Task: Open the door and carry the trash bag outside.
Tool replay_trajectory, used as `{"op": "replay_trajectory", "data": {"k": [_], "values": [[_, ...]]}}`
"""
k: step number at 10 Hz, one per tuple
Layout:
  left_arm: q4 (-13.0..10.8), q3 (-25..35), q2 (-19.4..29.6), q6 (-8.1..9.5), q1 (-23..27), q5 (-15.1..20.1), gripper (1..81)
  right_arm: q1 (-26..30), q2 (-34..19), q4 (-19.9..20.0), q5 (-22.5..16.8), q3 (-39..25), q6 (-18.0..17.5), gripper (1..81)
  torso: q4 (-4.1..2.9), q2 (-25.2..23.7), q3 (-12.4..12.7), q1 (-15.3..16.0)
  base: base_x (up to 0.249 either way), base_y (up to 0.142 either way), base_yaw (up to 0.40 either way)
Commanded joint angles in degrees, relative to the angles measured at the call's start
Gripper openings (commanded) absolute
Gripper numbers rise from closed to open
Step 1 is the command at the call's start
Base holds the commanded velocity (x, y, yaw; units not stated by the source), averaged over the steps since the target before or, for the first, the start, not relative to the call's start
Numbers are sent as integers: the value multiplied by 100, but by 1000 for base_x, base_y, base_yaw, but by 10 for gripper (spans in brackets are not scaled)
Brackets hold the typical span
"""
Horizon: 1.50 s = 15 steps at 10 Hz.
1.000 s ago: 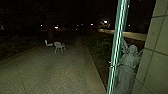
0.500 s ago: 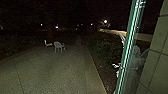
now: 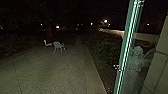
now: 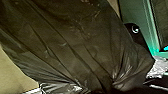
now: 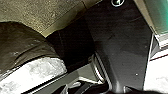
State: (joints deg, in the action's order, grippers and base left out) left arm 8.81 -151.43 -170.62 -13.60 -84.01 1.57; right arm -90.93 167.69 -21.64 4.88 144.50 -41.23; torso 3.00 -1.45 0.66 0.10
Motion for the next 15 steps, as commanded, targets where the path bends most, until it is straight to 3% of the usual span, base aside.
{"op": "replay_trajectory", "data": {"k": [1, 10, 15], "values": [[-20, 26, 28, -37, 380, 291, 10, 307, -14, -16, -242, -45, 1, 811, 0, 0, 0, 0, 94, 0, 0], [-11, 26, 19, -28, 380, 299, 10, 281, -14, -16, -224, -19, 1, 811, 0, 2, 0, 0, 89, 0, 0], [-2, 26, 28, -28, 380, 291, 10, 272, -14, -16, -224, -19, 1, 811, 0, 9, -5, 4, 81, 85, 0]]}}
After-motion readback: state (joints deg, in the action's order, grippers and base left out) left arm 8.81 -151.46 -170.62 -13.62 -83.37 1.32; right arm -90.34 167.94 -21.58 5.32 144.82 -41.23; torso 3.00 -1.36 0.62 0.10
